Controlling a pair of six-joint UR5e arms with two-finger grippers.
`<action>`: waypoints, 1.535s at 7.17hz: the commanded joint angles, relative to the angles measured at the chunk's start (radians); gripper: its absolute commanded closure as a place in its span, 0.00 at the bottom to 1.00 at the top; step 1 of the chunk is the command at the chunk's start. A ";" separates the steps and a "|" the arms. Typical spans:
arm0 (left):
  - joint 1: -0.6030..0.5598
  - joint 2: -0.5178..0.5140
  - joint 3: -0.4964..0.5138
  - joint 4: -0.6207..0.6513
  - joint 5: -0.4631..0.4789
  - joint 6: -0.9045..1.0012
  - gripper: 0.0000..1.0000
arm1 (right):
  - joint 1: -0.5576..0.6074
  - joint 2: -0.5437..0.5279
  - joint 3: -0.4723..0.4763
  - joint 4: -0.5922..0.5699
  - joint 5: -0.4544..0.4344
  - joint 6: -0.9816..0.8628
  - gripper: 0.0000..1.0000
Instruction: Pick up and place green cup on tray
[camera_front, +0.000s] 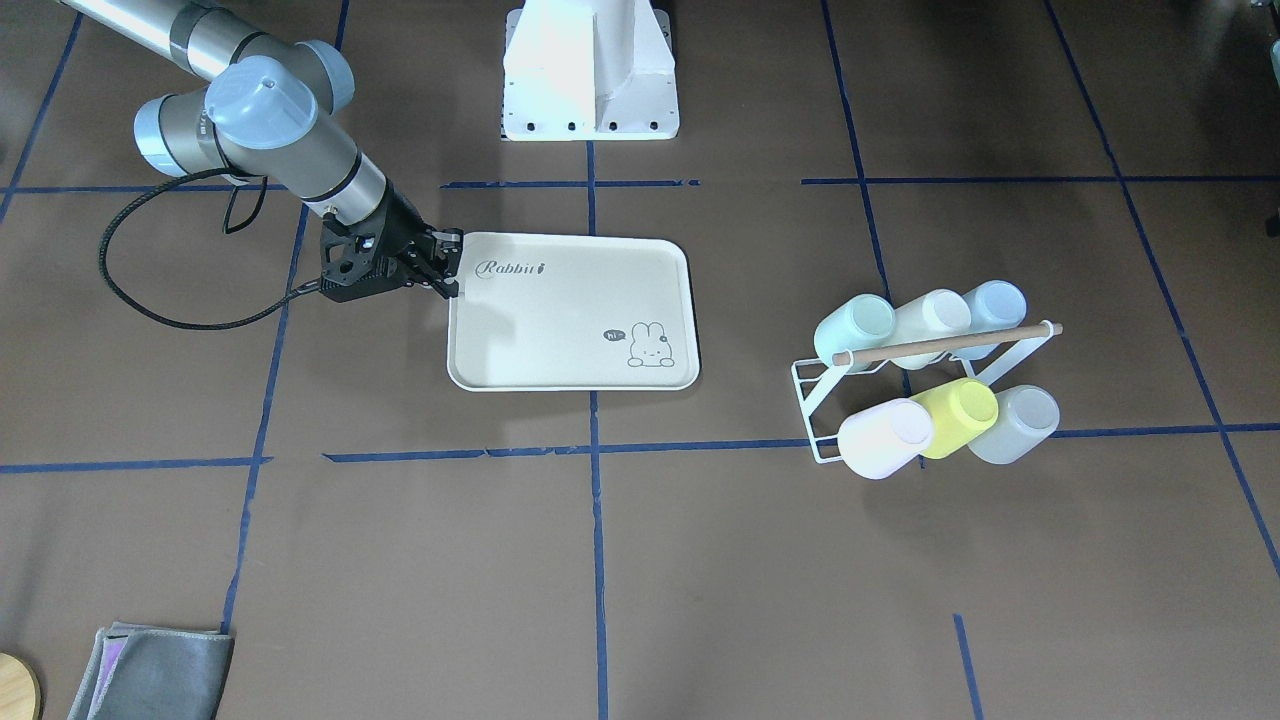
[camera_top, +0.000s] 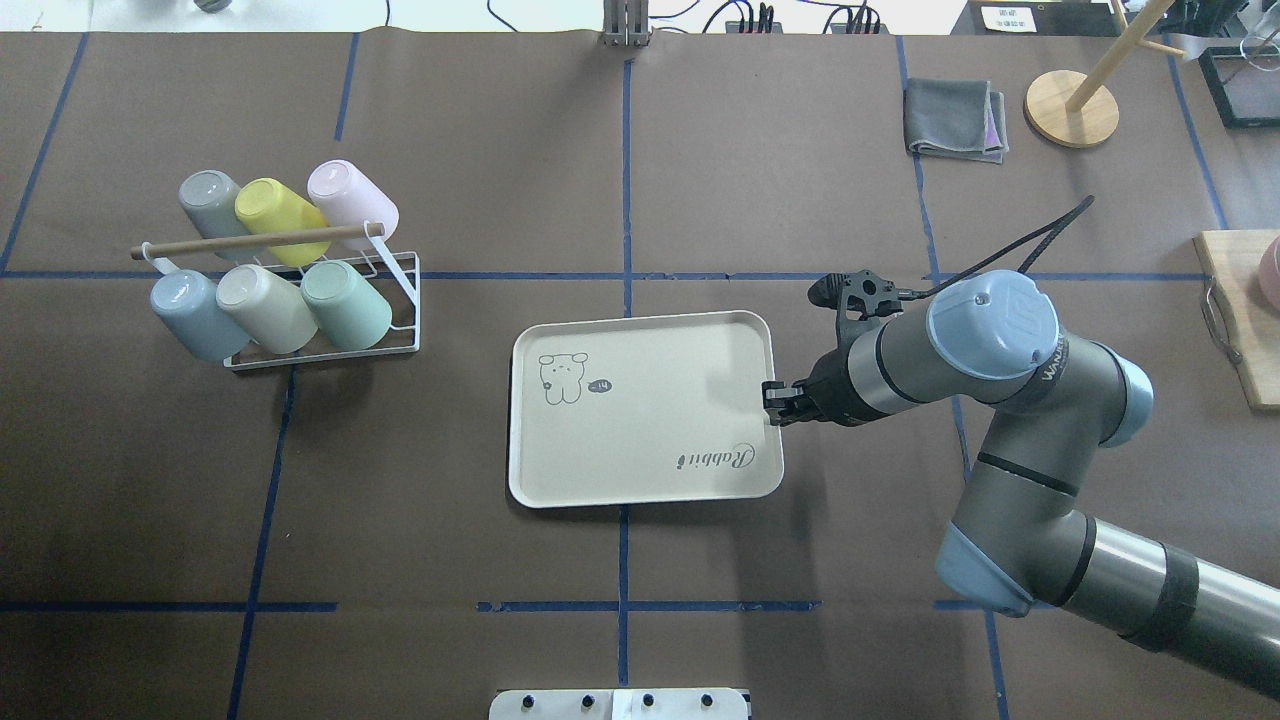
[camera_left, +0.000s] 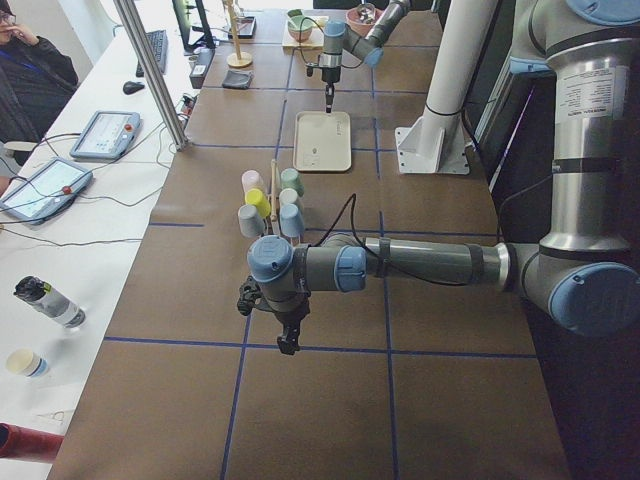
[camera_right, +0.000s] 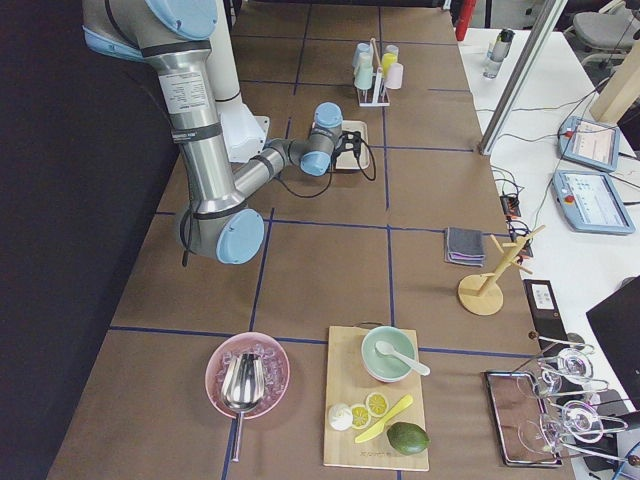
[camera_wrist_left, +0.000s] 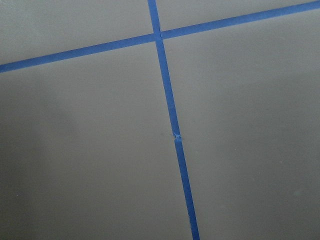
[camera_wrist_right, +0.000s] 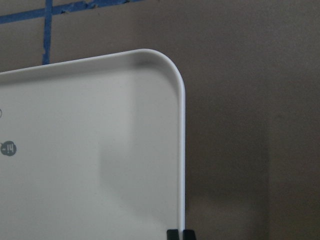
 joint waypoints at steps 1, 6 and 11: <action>0.000 -0.002 0.000 0.000 0.000 0.000 0.00 | -0.007 -0.005 0.003 0.000 -0.008 -0.001 0.01; 0.000 0.002 -0.030 0.002 0.008 -0.002 0.00 | 0.288 -0.005 0.239 -0.637 0.136 -0.525 0.00; 0.000 -0.020 -0.034 -0.025 0.006 -0.011 0.00 | 0.822 -0.283 0.149 -0.714 0.329 -1.399 0.00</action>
